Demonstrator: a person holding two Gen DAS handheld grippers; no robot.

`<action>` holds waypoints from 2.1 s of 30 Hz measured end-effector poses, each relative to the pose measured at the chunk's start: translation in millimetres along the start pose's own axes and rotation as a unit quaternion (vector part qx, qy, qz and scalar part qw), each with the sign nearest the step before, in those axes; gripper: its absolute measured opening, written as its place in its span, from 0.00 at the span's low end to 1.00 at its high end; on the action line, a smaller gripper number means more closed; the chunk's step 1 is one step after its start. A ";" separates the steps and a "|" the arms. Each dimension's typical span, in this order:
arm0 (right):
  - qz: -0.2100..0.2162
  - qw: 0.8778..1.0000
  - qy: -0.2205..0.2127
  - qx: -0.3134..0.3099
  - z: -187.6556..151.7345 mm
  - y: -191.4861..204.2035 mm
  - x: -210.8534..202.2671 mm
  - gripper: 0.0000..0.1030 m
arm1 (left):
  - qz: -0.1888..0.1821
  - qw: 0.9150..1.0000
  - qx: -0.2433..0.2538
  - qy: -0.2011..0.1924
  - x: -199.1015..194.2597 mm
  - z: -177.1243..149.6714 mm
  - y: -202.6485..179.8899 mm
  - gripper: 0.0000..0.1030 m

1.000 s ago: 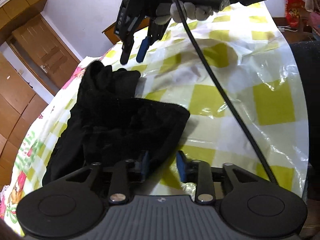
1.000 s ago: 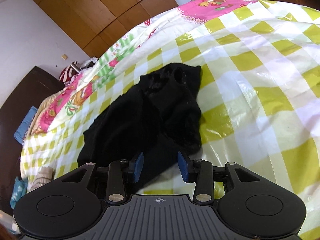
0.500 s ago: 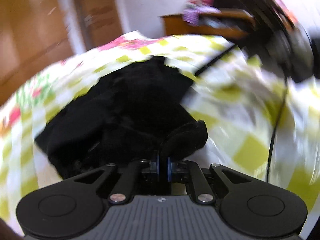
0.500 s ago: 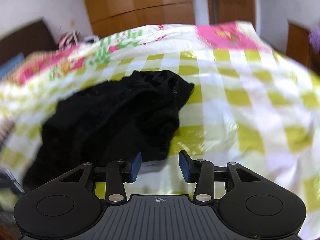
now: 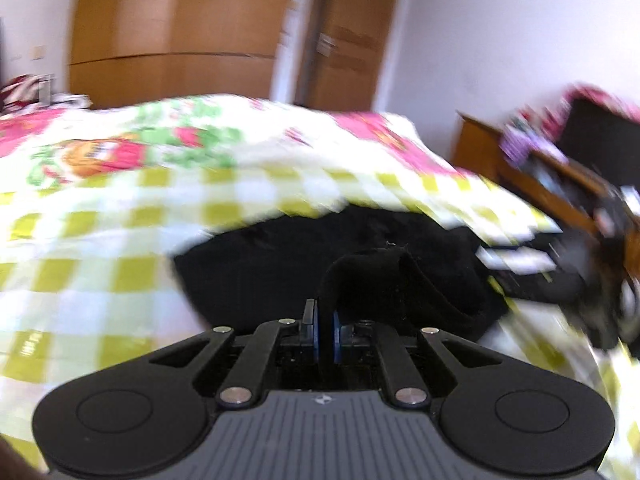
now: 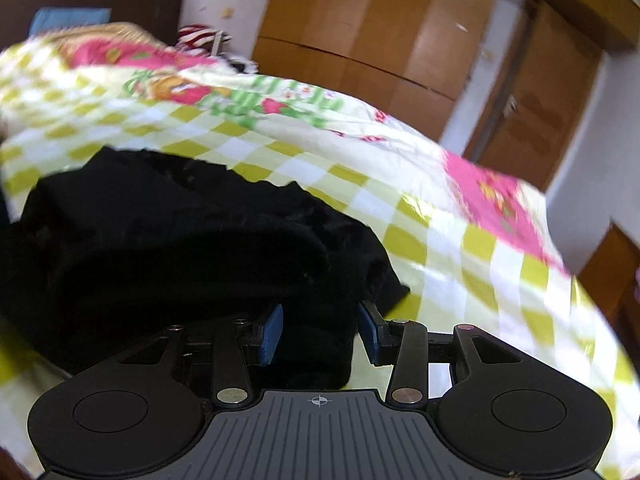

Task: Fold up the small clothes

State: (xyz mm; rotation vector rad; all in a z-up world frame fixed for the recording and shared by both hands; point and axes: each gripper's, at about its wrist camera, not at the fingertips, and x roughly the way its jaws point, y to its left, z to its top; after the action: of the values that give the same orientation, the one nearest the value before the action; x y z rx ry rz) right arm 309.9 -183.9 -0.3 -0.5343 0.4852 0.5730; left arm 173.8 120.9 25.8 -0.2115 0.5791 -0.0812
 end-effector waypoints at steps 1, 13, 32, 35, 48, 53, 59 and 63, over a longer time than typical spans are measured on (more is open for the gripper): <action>0.004 1.000 -0.003 -0.003 1.9 0.9 0.7 0.40 | 0.013 1.000 -0.017 -0.008 0.9 3.9 11.0 0.22; 0.084 0.993 -0.001 0.081 43.5 -7.1 58.3 0.47 | 0.047 0.996 -0.080 0.000 44.8 8.3 70.2 0.22; 0.156 0.958 0.037 0.239 70.9 -17.1 101.7 0.08 | 0.036 0.993 -0.115 0.012 56.5 0.5 90.1 0.22; 0.146 0.951 -0.011 0.271 75.0 -34.8 57.7 0.07 | 0.030 0.994 -0.109 -0.005 51.5 15.0 84.4 0.22; 0.016 0.946 0.003 0.323 49.9 -68.3 88.8 0.07 | 0.080 0.996 -0.029 0.003 145.0 48.4 75.4 0.22; -0.014 0.947 0.029 0.319 28.7 -61.5 112.8 0.07 | 0.089 0.996 -0.012 0.026 168.9 33.9 79.7 0.23; -0.017 0.944 -0.012 0.328 39.4 -64.6 85.3 0.07 | 0.073 0.997 -0.013 -0.017 151.3 53.8 72.9 0.22; -0.019 0.933 -0.053 0.354 48.2 -71.7 69.1 0.07 | 0.072 0.997 -0.012 -0.036 151.3 68.5 69.3 0.22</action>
State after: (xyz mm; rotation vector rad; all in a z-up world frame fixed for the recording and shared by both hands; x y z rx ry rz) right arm 418.4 -180.7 21.2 0.1769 0.5379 0.3504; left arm 338.9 180.1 -14.4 -0.1946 0.5219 0.0724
